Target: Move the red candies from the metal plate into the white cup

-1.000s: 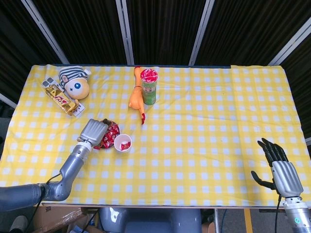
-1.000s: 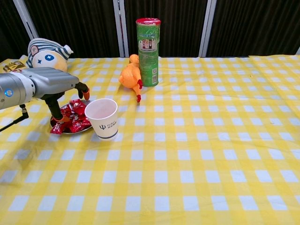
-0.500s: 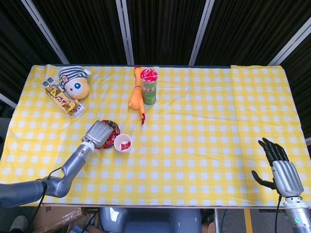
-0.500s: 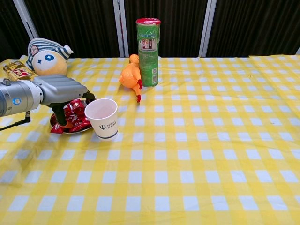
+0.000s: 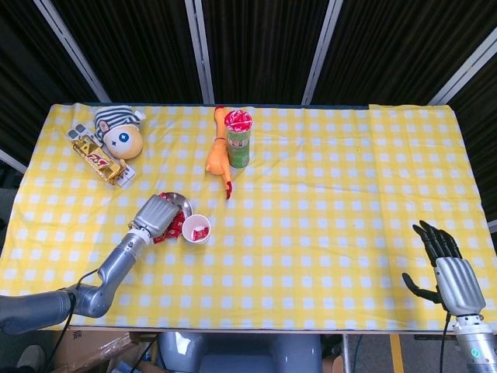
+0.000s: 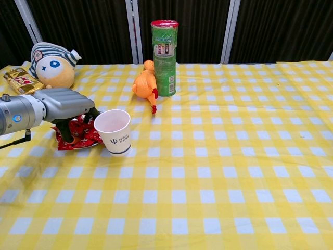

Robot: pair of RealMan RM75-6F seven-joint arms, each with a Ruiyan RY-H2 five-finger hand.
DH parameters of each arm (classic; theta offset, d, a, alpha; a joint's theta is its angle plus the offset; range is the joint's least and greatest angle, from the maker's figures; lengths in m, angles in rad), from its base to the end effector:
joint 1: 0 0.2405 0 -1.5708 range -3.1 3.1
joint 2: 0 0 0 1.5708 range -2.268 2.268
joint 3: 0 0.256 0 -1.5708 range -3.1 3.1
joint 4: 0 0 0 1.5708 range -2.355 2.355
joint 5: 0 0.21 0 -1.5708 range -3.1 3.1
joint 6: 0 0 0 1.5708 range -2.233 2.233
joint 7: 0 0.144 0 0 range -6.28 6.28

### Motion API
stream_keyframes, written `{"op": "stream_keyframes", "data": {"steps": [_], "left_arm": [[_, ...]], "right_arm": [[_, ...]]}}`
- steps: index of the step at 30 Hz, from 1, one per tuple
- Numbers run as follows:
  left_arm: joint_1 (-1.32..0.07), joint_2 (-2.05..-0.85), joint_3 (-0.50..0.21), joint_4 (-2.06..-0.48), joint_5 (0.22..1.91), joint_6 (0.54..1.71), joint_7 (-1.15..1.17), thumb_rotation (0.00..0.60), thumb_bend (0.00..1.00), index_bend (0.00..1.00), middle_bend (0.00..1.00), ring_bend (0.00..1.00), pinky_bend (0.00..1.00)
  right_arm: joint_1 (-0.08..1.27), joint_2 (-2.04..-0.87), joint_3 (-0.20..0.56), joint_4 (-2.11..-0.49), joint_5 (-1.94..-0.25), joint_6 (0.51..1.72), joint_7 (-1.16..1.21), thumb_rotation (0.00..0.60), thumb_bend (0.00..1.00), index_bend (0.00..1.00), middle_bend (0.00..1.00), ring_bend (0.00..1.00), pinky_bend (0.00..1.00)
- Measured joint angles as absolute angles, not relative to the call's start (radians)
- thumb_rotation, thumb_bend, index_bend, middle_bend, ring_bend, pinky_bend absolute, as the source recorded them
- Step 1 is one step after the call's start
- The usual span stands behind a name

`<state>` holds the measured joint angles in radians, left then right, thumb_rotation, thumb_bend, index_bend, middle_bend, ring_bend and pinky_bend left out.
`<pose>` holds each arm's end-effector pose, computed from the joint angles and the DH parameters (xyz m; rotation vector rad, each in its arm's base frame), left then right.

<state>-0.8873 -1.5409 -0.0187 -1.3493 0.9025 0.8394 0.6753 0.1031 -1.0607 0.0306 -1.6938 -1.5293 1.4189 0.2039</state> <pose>-0.1810 0.3638 -0.0303 -2.0591 -0.6277 -0.4510 -0.2972 -0.1808 0.1570 1.3838 -1.1245 1.0468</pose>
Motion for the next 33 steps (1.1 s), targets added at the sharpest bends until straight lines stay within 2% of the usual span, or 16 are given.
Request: {"op": "stream_keyframes", "data": {"steps": [5,19,33], "left_arm": [[-0.879,-1.540,-0.015,-1.346,0.910,0.848,0.669,0.600,0.46,0.50,0.57,0.82,0.90],[-0.872,-1.511,-0.045,-1.374,0.927,0.891,0.660,0.600,0.47,0.51,0.59,0.82,0.90],[-0.867,-1.375,-0.083,-1.566,0.945,0.965,0.675,0.600,0.48,0.51,0.59,0.82,0.90]], "right_arm": [[0.103,-1.061,0.030,-1.694,-1.529,1.419,0.201,0.600,0.39,0.00,0.00,0.00,0.00],[0.102,-1.061,0.031,-1.696,-1.529,1.419,0.203,0.600,0.39,0.00,0.00,0.00,0.00],[0.102,-1.061,0.030,-1.694,-1.536,1.423,0.200,0.600,0.39,0.00,0.00,0.00,0.00]]}}
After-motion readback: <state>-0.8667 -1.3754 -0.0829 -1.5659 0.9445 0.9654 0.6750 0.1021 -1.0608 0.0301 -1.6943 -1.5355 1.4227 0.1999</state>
